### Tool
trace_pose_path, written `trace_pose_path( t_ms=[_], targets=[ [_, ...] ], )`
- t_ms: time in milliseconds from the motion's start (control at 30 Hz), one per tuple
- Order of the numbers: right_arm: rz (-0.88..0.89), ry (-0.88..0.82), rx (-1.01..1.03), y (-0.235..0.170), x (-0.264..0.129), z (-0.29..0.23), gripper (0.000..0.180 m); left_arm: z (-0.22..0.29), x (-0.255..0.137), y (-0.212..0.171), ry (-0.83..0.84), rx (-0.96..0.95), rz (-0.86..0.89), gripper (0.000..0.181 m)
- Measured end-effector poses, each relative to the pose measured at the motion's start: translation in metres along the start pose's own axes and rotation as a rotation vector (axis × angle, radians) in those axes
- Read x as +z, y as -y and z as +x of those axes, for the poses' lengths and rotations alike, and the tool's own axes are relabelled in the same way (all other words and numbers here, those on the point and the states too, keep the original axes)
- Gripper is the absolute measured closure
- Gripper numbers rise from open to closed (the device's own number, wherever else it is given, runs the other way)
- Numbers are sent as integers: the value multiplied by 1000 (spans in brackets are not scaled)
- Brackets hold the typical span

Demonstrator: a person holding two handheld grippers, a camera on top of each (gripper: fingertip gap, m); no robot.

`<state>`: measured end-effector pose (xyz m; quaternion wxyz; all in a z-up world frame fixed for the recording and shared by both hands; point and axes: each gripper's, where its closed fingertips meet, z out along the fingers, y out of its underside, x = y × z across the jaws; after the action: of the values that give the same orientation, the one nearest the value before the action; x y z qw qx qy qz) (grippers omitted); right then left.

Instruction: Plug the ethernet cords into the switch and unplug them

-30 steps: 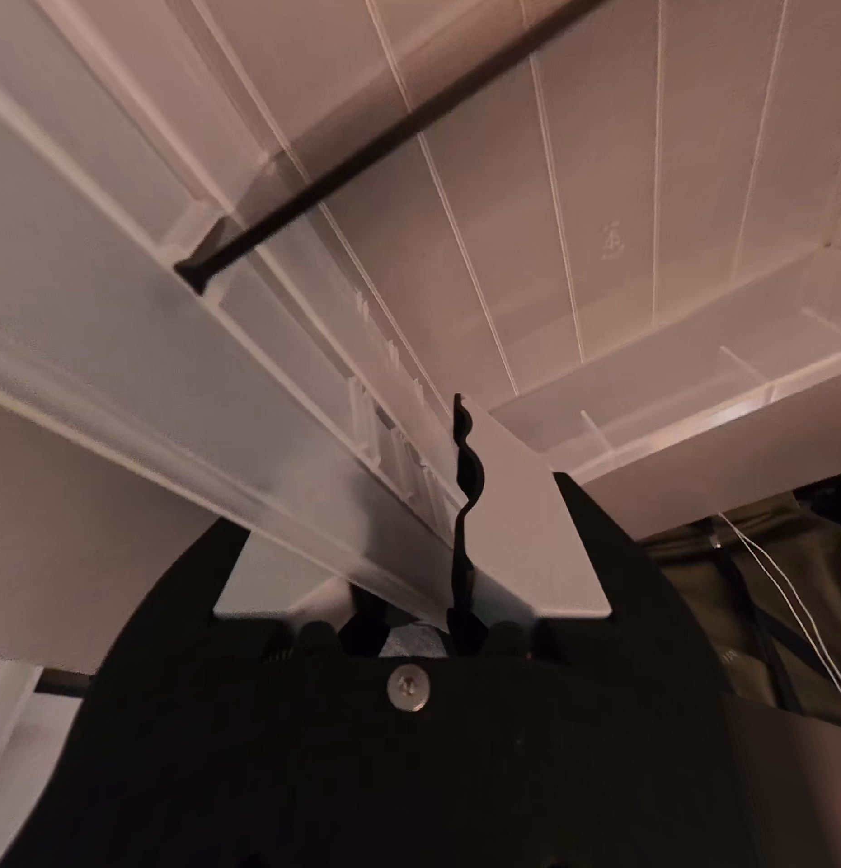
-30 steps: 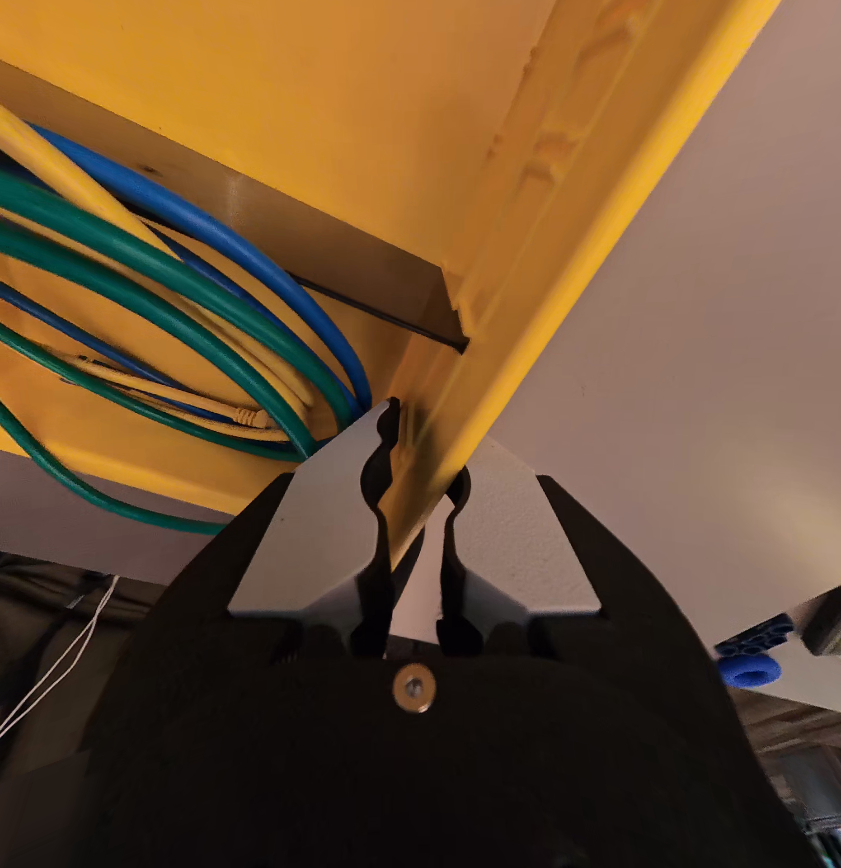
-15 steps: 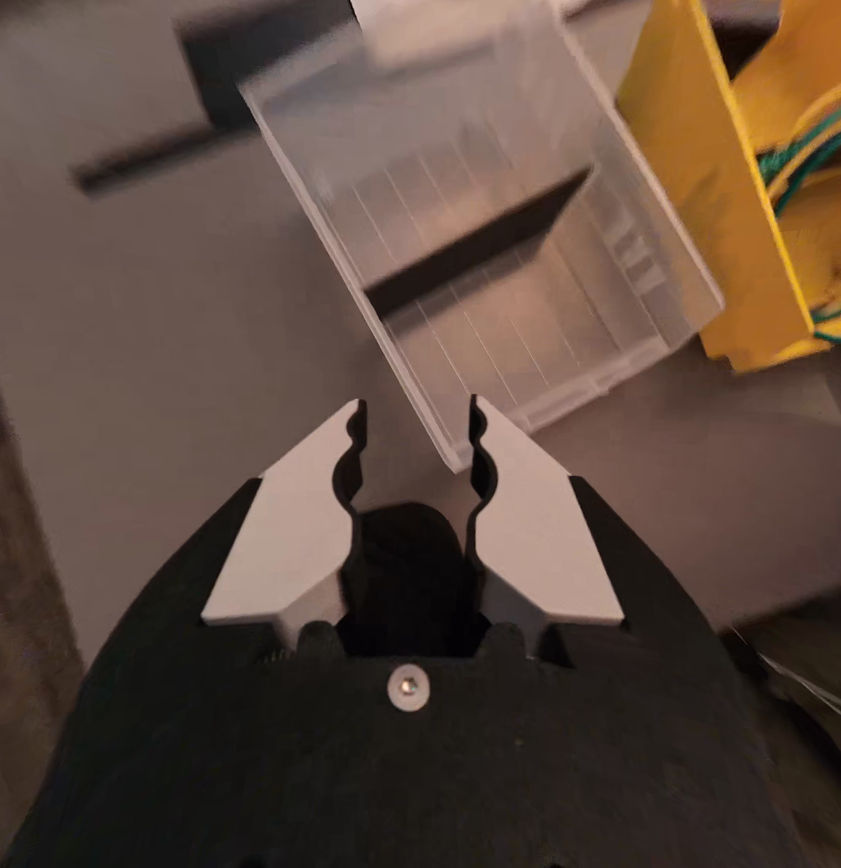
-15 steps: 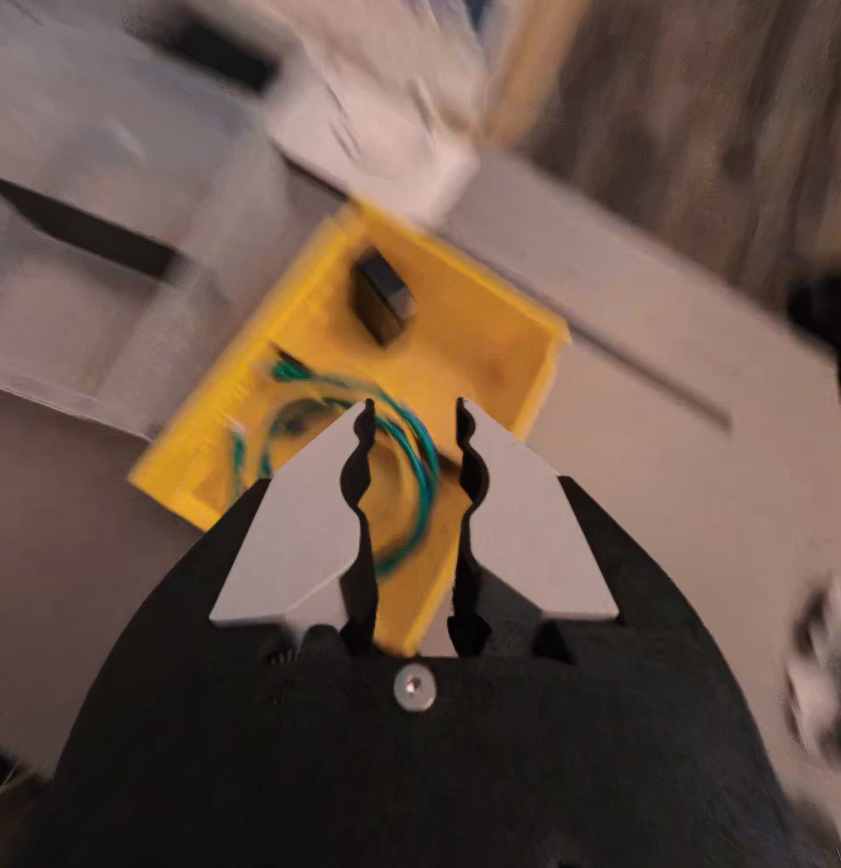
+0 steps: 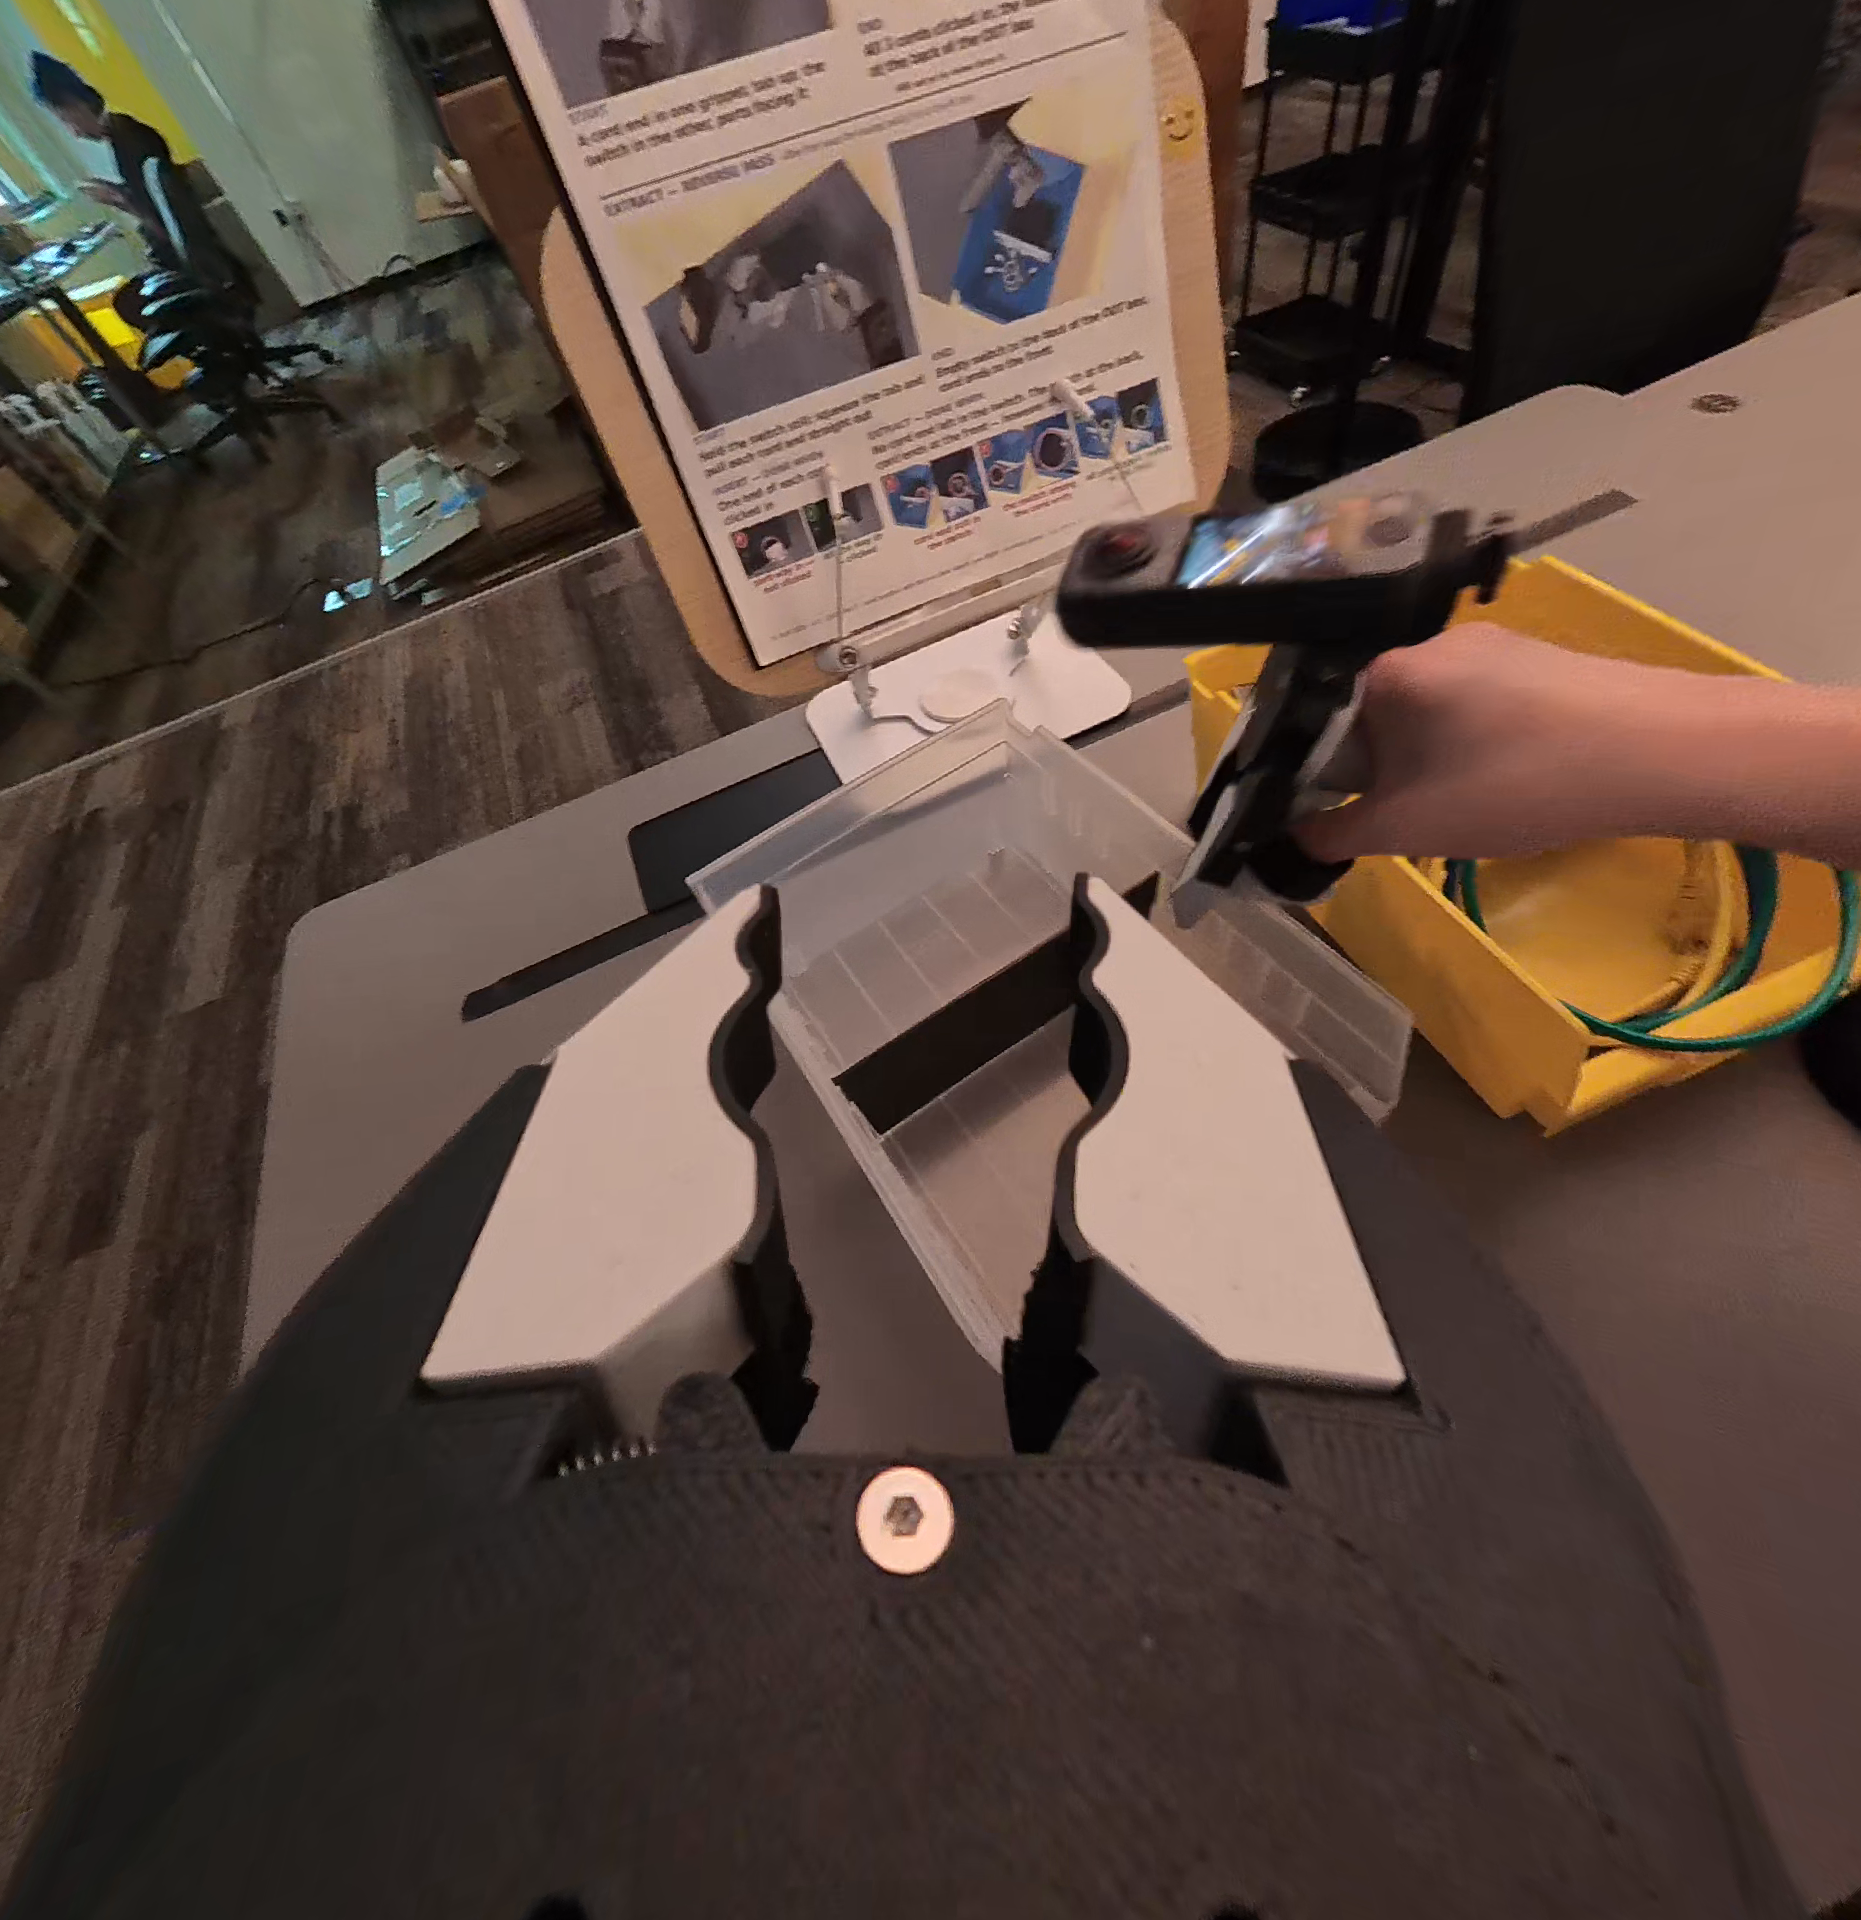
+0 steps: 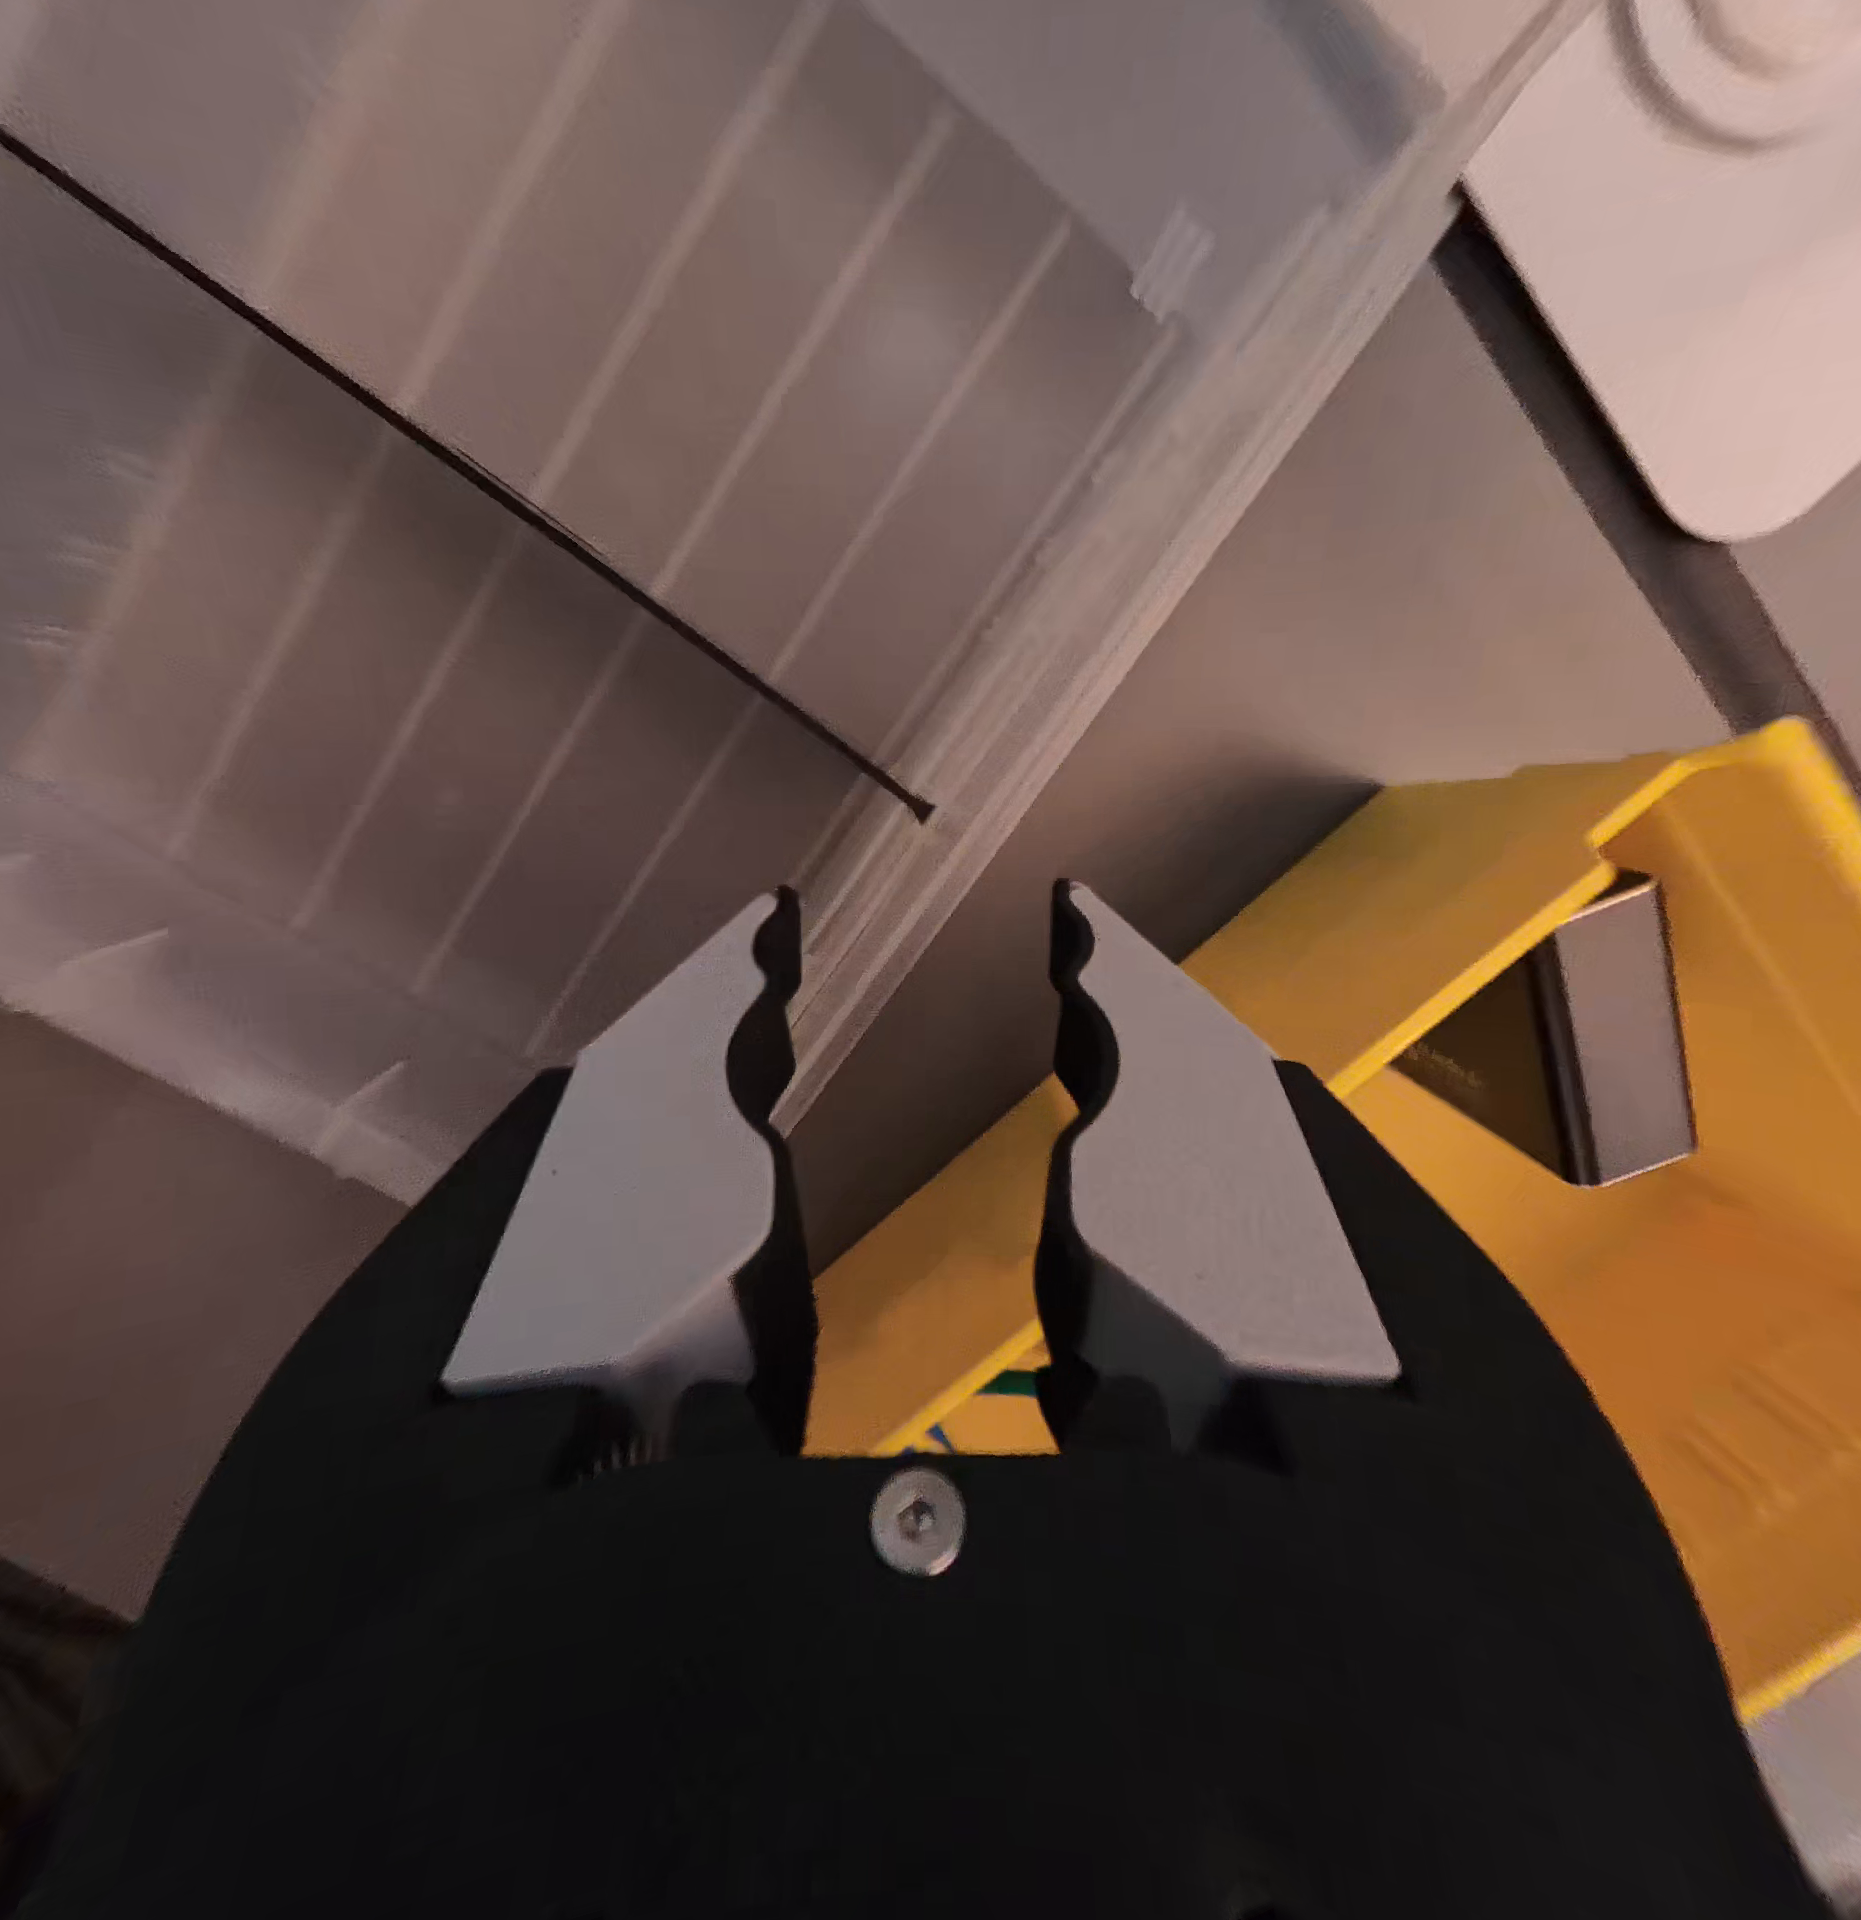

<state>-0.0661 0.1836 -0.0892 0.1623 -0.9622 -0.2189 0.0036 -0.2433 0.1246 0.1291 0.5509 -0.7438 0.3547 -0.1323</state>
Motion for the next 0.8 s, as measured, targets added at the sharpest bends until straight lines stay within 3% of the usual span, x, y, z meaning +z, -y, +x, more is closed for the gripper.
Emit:
trace_pose_path(
  t_ms=[200,300,467,733,800],
  targets=[
    [-249,20,131,-30,23,-15,112,21,-7,8,-70,59,46,123],
    [-301,120,178,-41,37,-34,143,33,-12,11,-122,84,70,123],
    [-286,180,320,-34,39,-34,167,46,-15,14,-172,115,91,123],
    [-259,263,400,-29,39,-35,175,48,-29,32,-168,88,198,123],
    [-259,303,413,-26,33,-39,174,45,-39,45,-161,37,279,114]
  ],
)
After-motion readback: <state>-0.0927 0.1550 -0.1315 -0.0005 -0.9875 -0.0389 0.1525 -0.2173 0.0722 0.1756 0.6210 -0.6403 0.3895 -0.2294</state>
